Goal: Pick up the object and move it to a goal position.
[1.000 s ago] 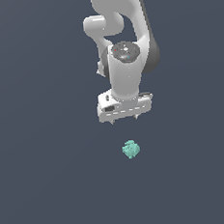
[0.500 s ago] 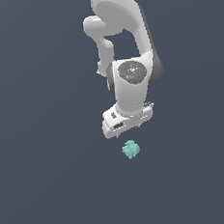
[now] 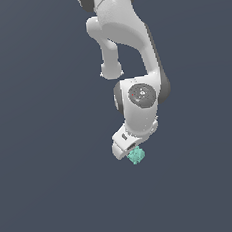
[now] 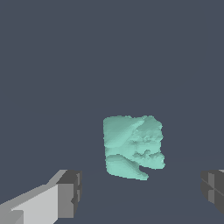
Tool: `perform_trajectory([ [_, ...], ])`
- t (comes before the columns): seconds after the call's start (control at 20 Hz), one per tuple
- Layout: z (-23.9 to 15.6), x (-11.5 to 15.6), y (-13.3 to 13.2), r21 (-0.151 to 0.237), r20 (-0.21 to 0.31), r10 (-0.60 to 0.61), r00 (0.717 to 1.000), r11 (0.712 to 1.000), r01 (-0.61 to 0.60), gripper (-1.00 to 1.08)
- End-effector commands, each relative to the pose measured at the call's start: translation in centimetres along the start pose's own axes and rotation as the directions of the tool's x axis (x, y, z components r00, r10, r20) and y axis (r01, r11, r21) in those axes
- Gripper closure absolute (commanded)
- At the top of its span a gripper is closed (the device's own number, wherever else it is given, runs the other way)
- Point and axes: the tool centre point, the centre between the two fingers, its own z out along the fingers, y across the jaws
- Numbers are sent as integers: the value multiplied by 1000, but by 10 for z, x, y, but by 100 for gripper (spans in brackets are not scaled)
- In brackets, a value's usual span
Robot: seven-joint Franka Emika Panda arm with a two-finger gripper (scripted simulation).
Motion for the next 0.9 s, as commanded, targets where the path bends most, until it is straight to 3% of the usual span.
perform_trajectory([
  [0.0, 6, 5, 1, -1, -2, -35, 999, 999, 35, -92],
  [0.55, 17, 8, 2, 0, -2, -67, 998, 998, 67, -92],
  [0.85, 45, 8, 2, 0, -2, -71, 998, 998, 71, -92],
])
